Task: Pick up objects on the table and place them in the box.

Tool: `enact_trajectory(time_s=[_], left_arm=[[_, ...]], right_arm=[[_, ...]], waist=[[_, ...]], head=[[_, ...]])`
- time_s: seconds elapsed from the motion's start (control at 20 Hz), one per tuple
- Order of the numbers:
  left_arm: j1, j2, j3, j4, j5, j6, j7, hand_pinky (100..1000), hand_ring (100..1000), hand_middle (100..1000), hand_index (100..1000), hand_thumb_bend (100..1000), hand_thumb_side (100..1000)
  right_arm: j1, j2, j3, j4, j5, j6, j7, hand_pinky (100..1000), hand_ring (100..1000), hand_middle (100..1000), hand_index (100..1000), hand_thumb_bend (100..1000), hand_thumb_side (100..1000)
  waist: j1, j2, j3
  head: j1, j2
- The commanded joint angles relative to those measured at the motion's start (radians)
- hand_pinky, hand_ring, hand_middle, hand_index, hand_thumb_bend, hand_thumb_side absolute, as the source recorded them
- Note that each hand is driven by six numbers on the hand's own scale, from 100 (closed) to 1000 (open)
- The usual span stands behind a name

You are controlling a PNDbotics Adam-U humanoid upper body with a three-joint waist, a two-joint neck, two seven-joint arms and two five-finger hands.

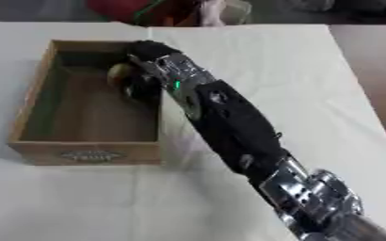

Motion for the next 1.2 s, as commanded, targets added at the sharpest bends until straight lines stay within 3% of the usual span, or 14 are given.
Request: enact_trajectory(time_s=[0.05,0.1,0.2,0.35,0.4,0.45,0.65,0.8,0.9,1.05,1.2], left_arm=[[-0.009,0.009,0.0,-0.019,0.003,0.0,-0.004,379,400,488,664,100,852],[-0.009,0.009,0.0,-0.019,0.003,0.0,-0.004,379,400,488,664,100,852],[-0.007,0.01,0.0,-0.019,0.002,0.0,-0.005,379,400,488,664,100,852],[-0.005,0.011,0.001,-0.019,0.001,0.001,-0.004,378,400,488,665,100,852],[-0.004,0.012,0.002,-0.019,0.0,0.001,-0.004,378,400,488,664,100,851],[-0.002,0.012,0.003,-0.019,0.0,0.002,-0.003,379,400,488,664,100,851],[0.001,0.013,0.006,-0.019,-0.004,0.002,0.0,378,401,488,664,100,851],[0.003,0.015,0.009,-0.019,-0.006,0.002,0.004,378,401,489,664,100,850],[0.004,0.016,0.011,-0.019,-0.008,0.002,0.007,378,401,489,664,100,850],[0.006,0.017,0.014,-0.019,-0.01,0.002,0.011,378,401,489,664,100,849],[0.005,0.016,0.014,-0.019,-0.011,0.001,0.012,378,401,489,664,100,849]], right_arm=[[-0.016,-0.011,-0.011,-0.033,-0.001,-0.001,0.042,716,805,797,900,500,468],[-0.019,-0.015,-0.015,-0.047,-0.009,0.005,0.048,719,808,805,910,591,476],[-0.026,-0.029,-0.022,-0.078,-0.032,0.015,0.056,722,810,811,923,674,485],[-0.039,-0.076,-0.029,-0.159,-0.09,0.023,0.066,723,808,810,921,663,509],[-0.04,-0.097,-0.032,-0.191,-0.111,0.028,0.071,723,805,806,916,603,541],[-0.041,-0.117,-0.037,-0.224,-0.132,0.035,0.074,723,804,804,915,648,514],[-0.031,-0.197,-0.074,-0.368,-0.236,0.078,0.072,715,784,782,904,623,545],[0.004,-0.273,-0.108,-0.514,-0.328,0.13,0.044,697,757,757,887,559,593],[0.038,-0.325,-0.136,-0.623,-0.388,0.172,0.007,686,743,743,878,447,631],[0.105,-0.398,-0.18,-0.778,-0.483,0.247,-0.079,650,689,712,873,201,666],[0.187,-0.44,-0.22,-0.906,-0.584,0.313,-0.202,633,659,692,860,105,675]], waist=[[0.007,-0.022,0.0],[0.008,-0.023,-0.001],[0.009,-0.025,-0.003],[0.01,-0.03,-0.009],[0.01,-0.031,-0.011],[0.011,-0.032,-0.013],[0.014,-0.037,-0.023],[0.019,-0.039,-0.031],[0.022,-0.04,-0.038],[0.027,-0.041,-0.05],[0.033,-0.041,-0.063]], head=[[-0.004,0.006],[-0.003,0.007],[-0.003,0.008],[0.001,0.009],[0.003,0.009],[0.005,0.009],[0.012,0.008],[0.02,0.006],[0.024,0.006],[0.032,0.007],[0.038,0.009]])
